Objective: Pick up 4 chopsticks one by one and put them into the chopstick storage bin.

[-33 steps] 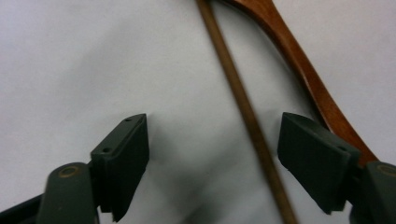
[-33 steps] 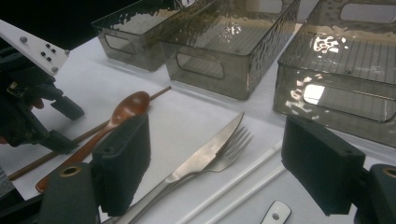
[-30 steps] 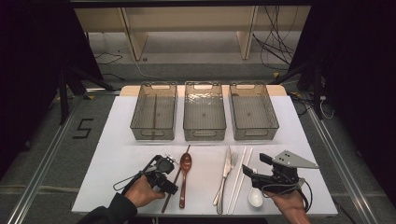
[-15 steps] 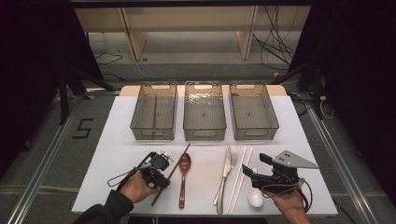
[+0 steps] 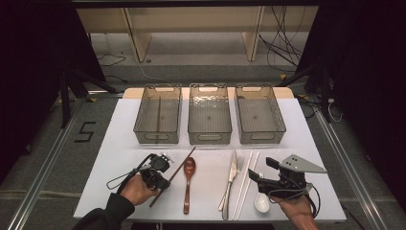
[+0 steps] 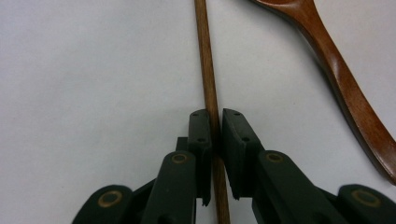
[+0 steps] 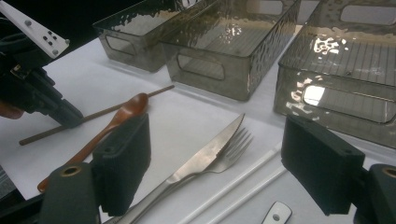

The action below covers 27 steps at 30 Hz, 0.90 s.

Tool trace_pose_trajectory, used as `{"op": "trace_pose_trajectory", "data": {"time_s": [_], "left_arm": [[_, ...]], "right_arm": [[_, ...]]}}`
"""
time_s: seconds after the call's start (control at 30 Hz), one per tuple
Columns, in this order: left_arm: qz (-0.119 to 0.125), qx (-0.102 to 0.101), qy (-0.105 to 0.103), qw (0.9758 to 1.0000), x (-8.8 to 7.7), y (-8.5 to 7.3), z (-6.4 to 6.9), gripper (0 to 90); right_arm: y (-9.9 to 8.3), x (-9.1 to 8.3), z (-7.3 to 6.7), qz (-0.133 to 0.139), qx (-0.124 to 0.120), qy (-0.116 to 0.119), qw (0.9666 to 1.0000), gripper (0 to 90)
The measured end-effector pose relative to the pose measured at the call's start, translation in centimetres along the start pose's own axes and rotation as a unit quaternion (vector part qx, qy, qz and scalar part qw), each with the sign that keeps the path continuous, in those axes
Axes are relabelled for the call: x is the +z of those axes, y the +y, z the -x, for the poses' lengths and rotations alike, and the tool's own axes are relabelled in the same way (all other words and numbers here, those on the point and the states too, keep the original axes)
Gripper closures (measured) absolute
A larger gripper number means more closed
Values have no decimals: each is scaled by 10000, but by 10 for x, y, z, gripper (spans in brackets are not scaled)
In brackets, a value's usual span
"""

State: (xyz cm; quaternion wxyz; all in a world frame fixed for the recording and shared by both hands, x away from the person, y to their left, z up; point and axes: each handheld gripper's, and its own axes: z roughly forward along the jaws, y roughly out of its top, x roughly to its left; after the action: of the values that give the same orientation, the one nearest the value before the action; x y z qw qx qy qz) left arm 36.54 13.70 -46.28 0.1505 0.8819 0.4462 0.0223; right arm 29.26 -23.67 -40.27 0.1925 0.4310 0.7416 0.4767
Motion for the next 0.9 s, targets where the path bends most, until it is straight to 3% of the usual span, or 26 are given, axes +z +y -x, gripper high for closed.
{"op": "trace_pose_trajectory", "data": {"time_s": [0.63, 0.9], "left_arm": [[-4, -94, -182, 9998, 0, 0, -6, 839], [107, -15, -79, 9999, -5, 1, -8, 840]], "right_arm": [[0, 0, 0, -1, -11, 0, 10000, 251], [0, 0, 0, 1, -7, -3, 10000, 251]]}}
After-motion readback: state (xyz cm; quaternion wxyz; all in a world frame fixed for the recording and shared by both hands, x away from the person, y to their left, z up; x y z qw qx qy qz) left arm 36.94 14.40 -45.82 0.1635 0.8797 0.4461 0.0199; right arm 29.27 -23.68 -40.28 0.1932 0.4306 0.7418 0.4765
